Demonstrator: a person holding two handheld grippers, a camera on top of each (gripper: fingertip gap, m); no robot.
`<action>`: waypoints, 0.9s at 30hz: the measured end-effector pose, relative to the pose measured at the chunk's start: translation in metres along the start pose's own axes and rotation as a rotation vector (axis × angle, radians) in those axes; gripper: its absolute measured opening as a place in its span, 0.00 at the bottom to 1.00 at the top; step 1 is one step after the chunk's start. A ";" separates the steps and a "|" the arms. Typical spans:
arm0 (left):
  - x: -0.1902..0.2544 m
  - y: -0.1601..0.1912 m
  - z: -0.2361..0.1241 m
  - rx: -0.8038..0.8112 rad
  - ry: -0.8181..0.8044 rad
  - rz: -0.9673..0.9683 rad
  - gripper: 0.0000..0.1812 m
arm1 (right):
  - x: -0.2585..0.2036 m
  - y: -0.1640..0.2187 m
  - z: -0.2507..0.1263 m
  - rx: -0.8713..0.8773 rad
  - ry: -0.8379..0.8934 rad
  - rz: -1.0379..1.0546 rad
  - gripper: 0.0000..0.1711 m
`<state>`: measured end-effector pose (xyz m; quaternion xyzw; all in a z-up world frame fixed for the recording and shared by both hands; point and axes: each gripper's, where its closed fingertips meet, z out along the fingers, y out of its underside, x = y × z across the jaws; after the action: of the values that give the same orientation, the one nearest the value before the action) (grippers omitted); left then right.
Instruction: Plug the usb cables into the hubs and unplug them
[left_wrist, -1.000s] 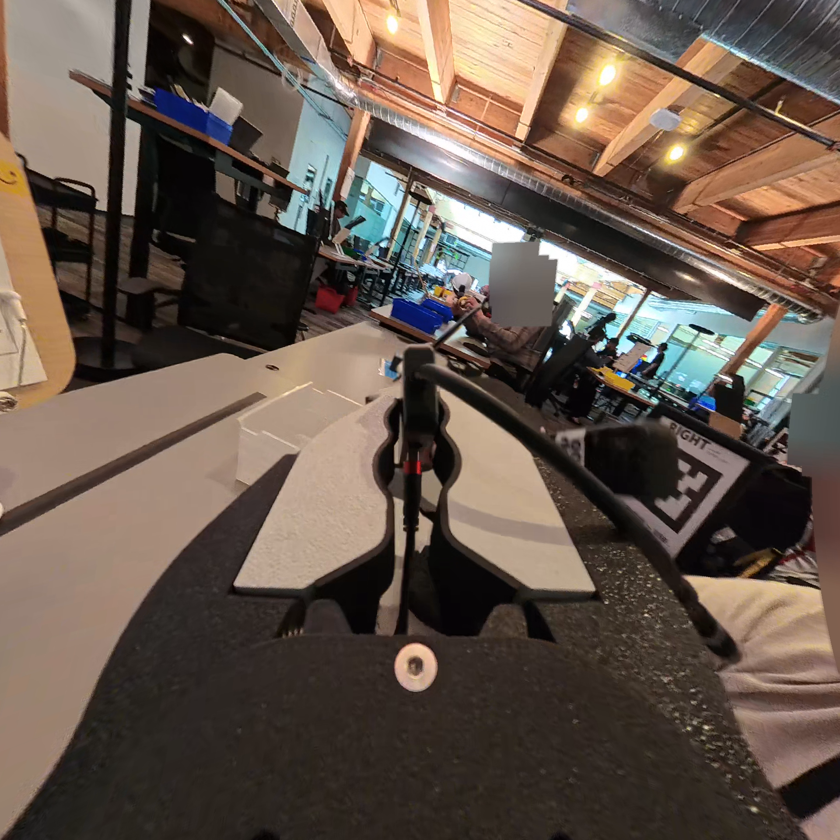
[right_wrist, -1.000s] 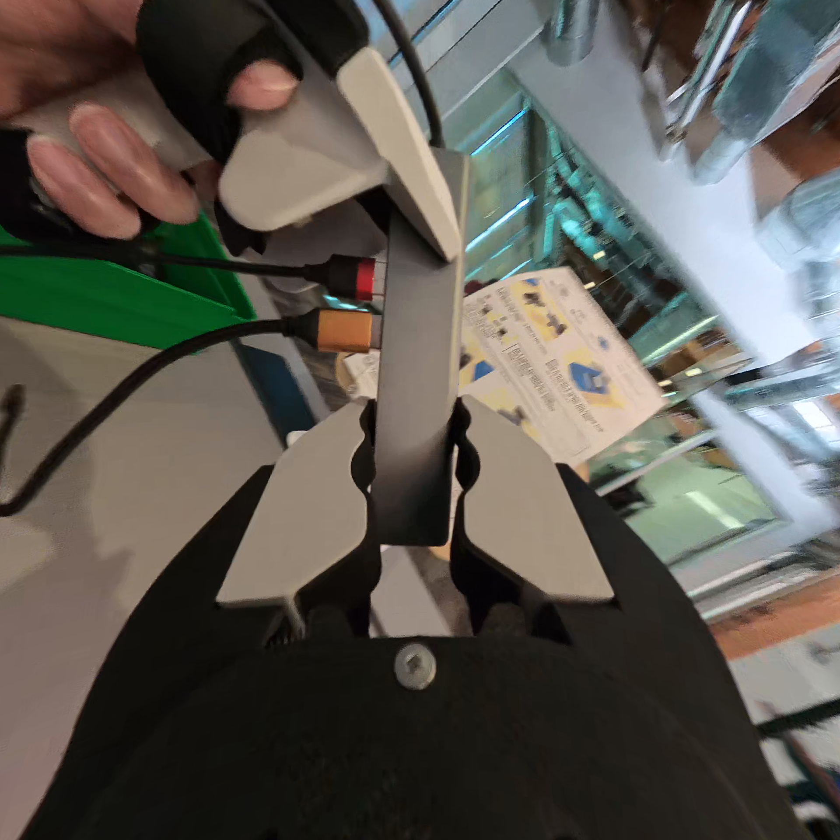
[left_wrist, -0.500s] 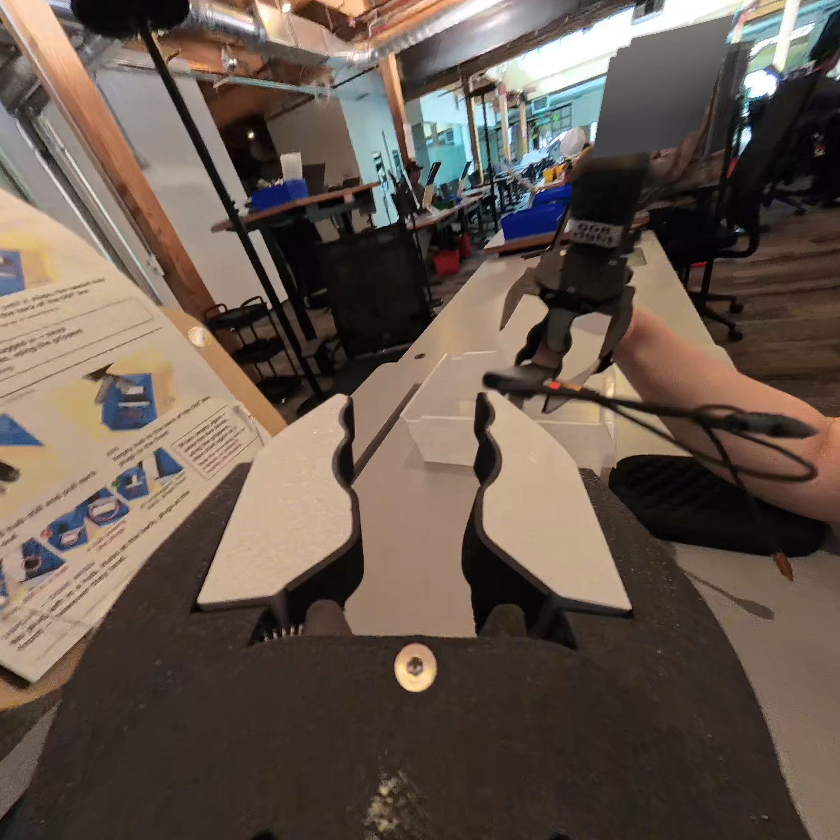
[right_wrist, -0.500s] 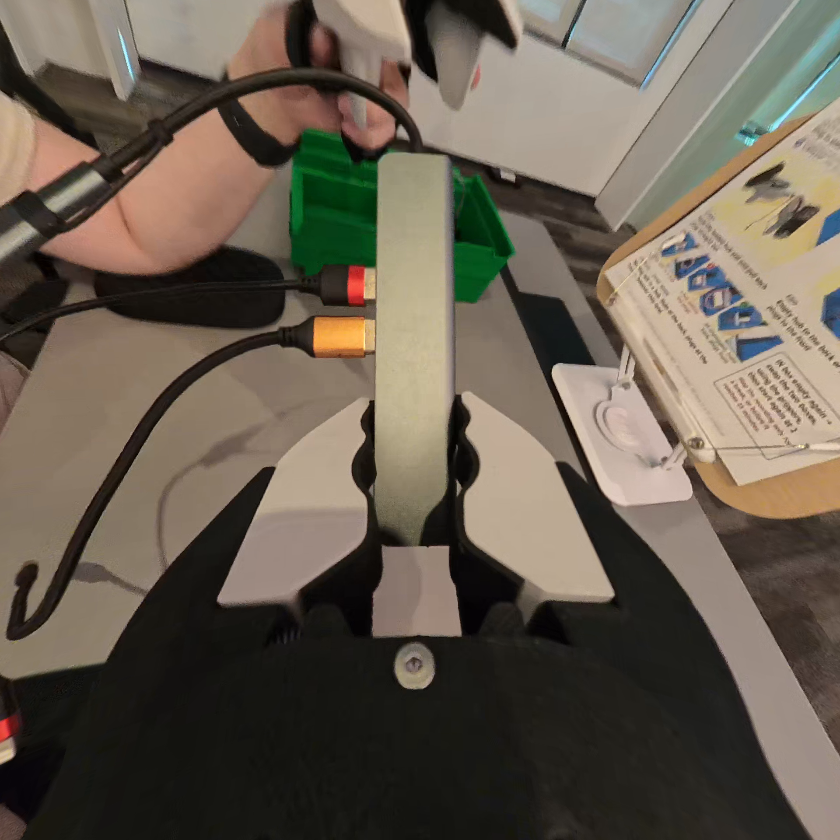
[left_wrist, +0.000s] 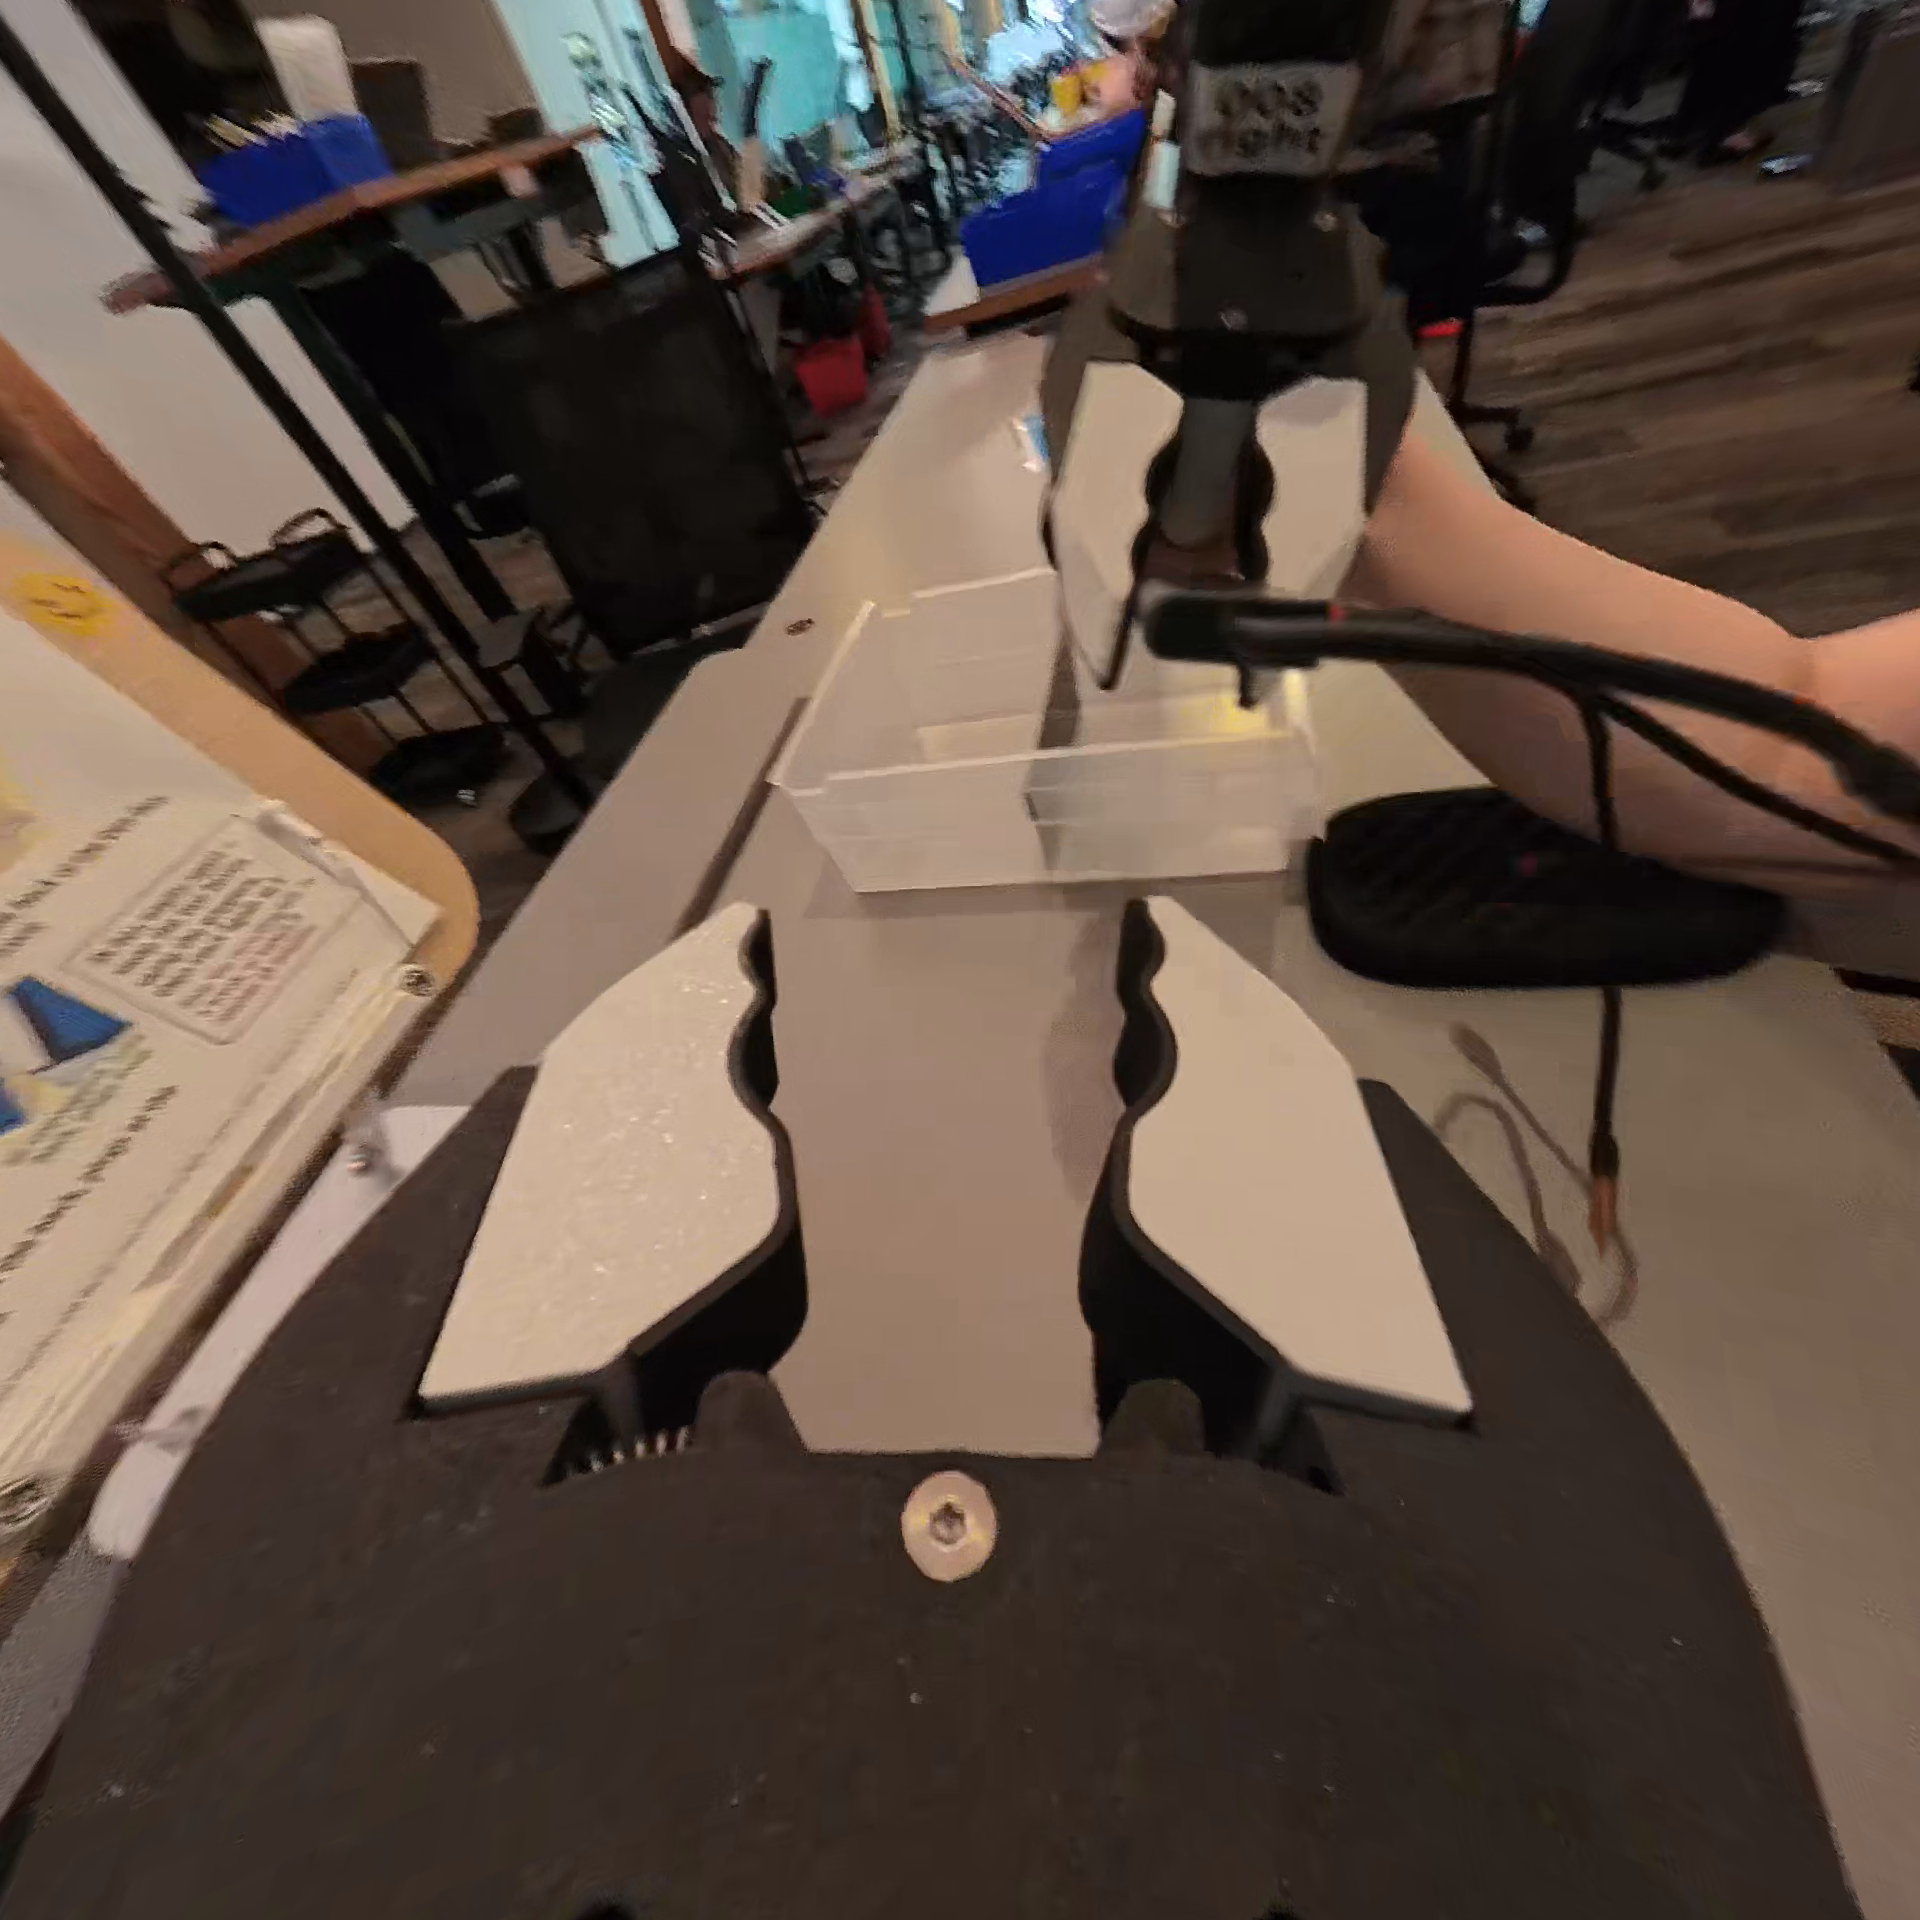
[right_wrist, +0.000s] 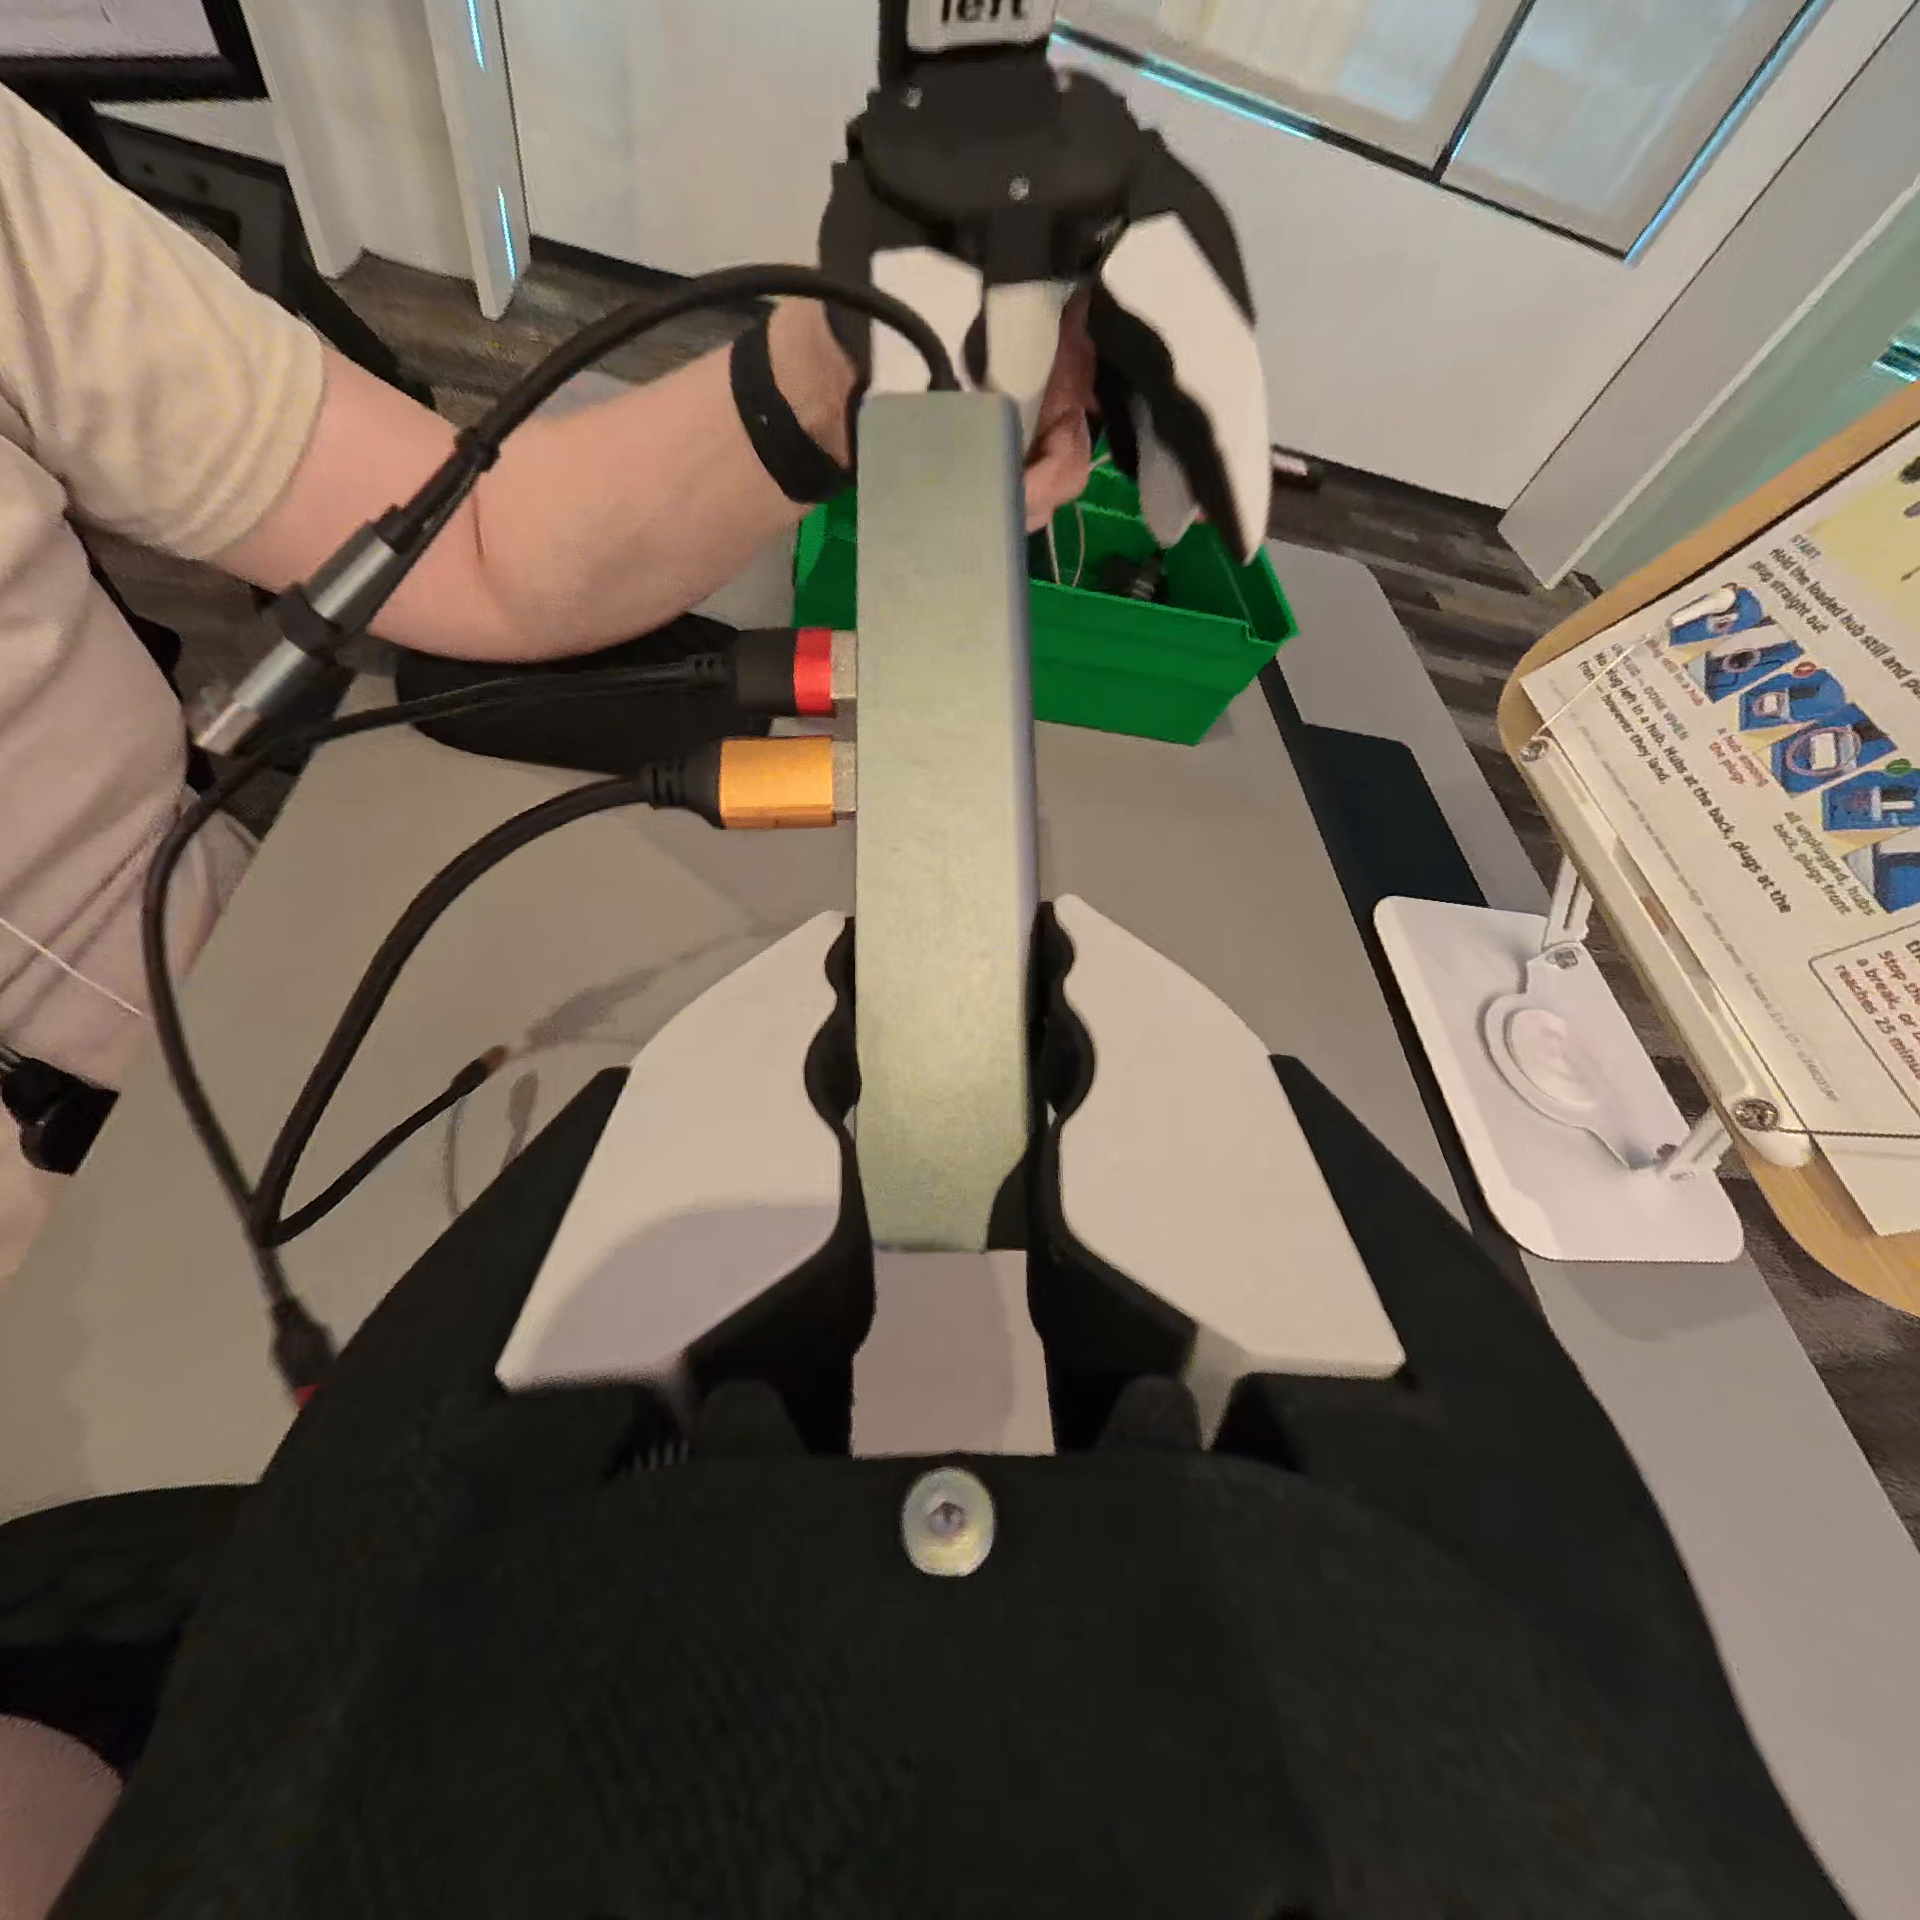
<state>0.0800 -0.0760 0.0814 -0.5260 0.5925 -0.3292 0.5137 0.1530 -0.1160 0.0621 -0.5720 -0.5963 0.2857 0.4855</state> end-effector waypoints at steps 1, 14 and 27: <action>0.010 0.002 0.005 -0.022 0.048 0.008 0.38 | 0.000 0.000 0.000 0.003 -0.003 0.007 0.19; 0.044 -0.024 0.033 0.125 0.172 -0.055 0.19 | 0.002 0.011 0.008 -0.064 -0.007 0.027 0.19; 0.042 -0.021 0.035 0.109 0.160 -0.094 0.21 | 0.003 0.016 0.010 -0.104 0.010 0.013 0.19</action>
<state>0.1231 -0.1161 0.0805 -0.4964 0.5877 -0.4256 0.4765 0.1510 -0.1079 0.0447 -0.6016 -0.6041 0.2544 0.4564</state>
